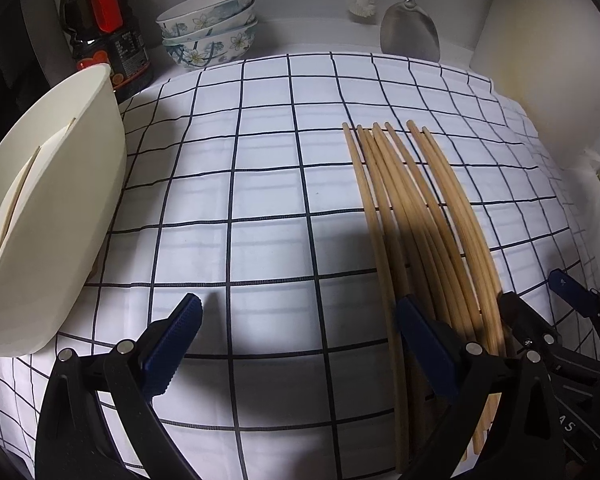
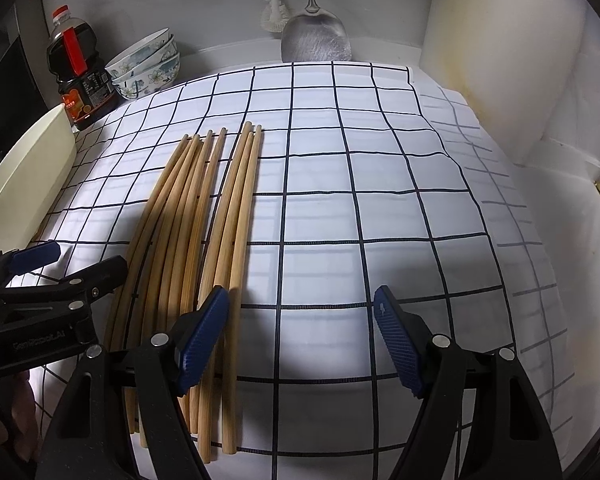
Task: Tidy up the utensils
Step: 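Move the right tool back over the chopsticks on the cloth, then close the right gripper on another wooden chopstick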
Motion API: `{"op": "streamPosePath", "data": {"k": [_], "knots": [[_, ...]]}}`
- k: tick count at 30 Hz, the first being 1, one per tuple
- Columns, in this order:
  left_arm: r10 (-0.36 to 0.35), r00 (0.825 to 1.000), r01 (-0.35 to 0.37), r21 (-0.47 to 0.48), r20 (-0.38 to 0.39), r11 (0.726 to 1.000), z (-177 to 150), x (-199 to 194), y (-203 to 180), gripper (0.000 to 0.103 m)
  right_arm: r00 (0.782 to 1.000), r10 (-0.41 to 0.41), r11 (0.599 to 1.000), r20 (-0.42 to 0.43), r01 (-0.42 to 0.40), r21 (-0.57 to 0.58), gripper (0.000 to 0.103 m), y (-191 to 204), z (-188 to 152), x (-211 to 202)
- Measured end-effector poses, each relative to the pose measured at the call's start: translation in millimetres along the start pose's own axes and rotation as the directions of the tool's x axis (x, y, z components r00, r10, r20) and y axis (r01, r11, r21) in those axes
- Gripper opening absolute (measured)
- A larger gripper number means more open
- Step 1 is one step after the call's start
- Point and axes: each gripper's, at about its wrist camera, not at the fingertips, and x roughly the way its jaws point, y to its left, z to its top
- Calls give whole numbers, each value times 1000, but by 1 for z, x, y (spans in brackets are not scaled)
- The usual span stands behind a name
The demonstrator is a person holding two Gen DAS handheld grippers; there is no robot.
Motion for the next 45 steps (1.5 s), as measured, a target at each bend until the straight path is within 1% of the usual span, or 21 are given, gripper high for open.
{"op": "streamPosePath", "data": {"k": [2, 6, 10, 16, 19, 21, 23, 31, 33, 34, 36, 39, 40, 41, 42, 43, 44, 45], "knots": [[14, 1000, -14, 3, -17, 1000, 0, 5, 0, 97, 1000, -2, 1000, 0, 2, -3, 71, 0, 0, 1], [17, 1000, -17, 0, 3, 1000, -2, 4, -1, 97, 1000, -22, 999, -1, 22, -25, 71, 5, -1, 4], [17, 1000, -17, 0, 8, 1000, -1, 3, -1, 97, 1000, -22, 999, 9, 22, -30, 71, 6, 1, 5], [15, 1000, -15, 0, 15, 1000, 1, 4, -2, 95, 999, -35, 999, 25, 36, -37, 71, 8, 4, 7], [10, 1000, -10, 7, 22, 1000, 2, 4, -3, 90, 999, -33, 998, 30, 34, -44, 71, 9, 6, 9], [5, 1000, -5, 15, 27, 1000, 2, 3, -5, 83, 999, -30, 998, 36, 32, -53, 71, 10, 7, 9], [0, 1000, -1, 21, 30, 1000, 2, 2, -7, 79, 999, -27, 998, 43, 30, -57, 70, 11, 7, 10], [-3, 999, 2, 22, 37, 1000, 1, 1, -8, 76, 998, -9, 998, 58, 13, -61, 66, 12, 6, 10], [-6, 999, 5, 24, 39, 1000, 1, 1, -8, 74, 998, -7, 998, 62, 11, -63, 65, 12, 5, 10], [-7, 999, 6, 26, 39, 1000, 1, 1, -8, 73, 998, -5, 998, 64, 9, -65, 63, 12, 5, 10], [-10, 999, 9, 30, 37, 1000, 2, 1, -9, 68, 998, 0, 997, 67, 5, -73, 60, 14, 6, 10], [-13, 999, 12, 32, 39, 999, 2, 0, -11, 62, 997, 9, 996, 72, -3, -86, 51, 16, 6, 10], [-14, 999, 13, 35, 40, 999, 2, 0, -12, 60, 997, 13, 996, 74, -6, -92, 46, 17, 7, 10], [-17, 999, 15, 39, 42, 999, 2, 0, -13, 56, 997, 16, 995, 75, -8, -97, 39, 18, 7, 10], [-18, 999, 16, 41, 44, 999, 1, -1, -14, 51, 997, 19, 994, 77, -11, -106, 36, 19, 7, 10], [-21, 999, 19, 45, 45, 999, 2, -1, -15, 48, 997, 21, 993, 77, -12, -117, 30, 21, 7, 9], [-24, 999, 21, 47, 46, 999, 2, -2, -16, 42, 997, 24, 992, 76, -14, -126, 24, 23, 7, 9], [-30, 998, 27, 50, 48, 998, 2, -2, -17, 36, 997, 25, 991, 75, -15, -131, 21, 23, 7, 9]]}}
